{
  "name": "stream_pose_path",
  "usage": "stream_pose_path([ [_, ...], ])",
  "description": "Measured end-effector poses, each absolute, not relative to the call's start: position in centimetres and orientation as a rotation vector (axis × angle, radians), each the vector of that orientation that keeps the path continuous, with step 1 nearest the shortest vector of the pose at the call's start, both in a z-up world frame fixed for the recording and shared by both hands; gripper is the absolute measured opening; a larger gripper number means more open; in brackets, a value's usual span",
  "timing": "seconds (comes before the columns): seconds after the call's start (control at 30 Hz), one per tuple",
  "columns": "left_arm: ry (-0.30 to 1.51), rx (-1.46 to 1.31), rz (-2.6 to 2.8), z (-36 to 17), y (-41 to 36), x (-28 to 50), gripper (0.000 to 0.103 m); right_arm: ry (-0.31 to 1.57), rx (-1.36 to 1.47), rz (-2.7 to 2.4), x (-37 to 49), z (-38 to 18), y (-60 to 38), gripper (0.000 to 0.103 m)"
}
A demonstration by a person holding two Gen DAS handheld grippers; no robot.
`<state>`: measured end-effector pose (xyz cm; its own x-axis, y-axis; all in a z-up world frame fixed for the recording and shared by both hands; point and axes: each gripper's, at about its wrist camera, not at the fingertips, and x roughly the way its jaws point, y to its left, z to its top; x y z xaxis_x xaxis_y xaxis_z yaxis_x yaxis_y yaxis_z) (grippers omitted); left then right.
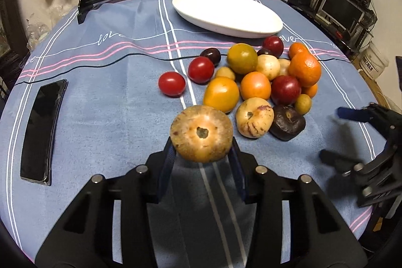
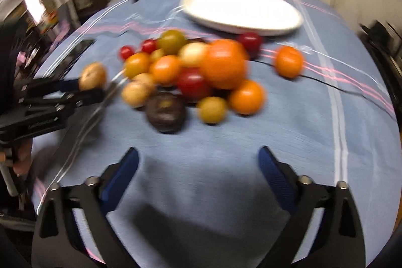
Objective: Organize fruits
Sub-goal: 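Grasp the large tan round fruit from the pile with the left tool, then grasp the dark purple fruit with the right tool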
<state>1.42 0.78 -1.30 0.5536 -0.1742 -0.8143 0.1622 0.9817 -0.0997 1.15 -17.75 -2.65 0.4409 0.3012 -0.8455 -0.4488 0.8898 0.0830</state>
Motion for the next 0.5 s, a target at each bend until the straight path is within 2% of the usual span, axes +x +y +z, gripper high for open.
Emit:
stream_pose_path([
  [0.1,0.964,-0.021,-0.203,-1.4,1.2,1.2,0.043,1.039,-0.196,0.488,1.8,-3.4,-15.9,0.084],
  [0.13,0.963,-0.027,-0.203,-1.4,1.4,1.1,0.043,1.044,-0.201,0.476,2.2,-3.6,-15.7,0.082],
  [0.17,0.963,-0.029,-0.201,-1.5,1.4,1.1,0.043,1.05,-0.202,0.471,2.8,-3.8,-15.5,0.075],
  [0.2,0.964,-0.034,-0.198,-1.5,1.7,1.1,0.043,1.058,-0.204,0.468,3.3,-3.9,-15.2,0.073],
  [0.5,0.973,-0.047,-0.188,-1.9,2.0,1.3,0.043,1.061,-0.209,0.41,4.7,-4.4,-13.5,0.066],
])
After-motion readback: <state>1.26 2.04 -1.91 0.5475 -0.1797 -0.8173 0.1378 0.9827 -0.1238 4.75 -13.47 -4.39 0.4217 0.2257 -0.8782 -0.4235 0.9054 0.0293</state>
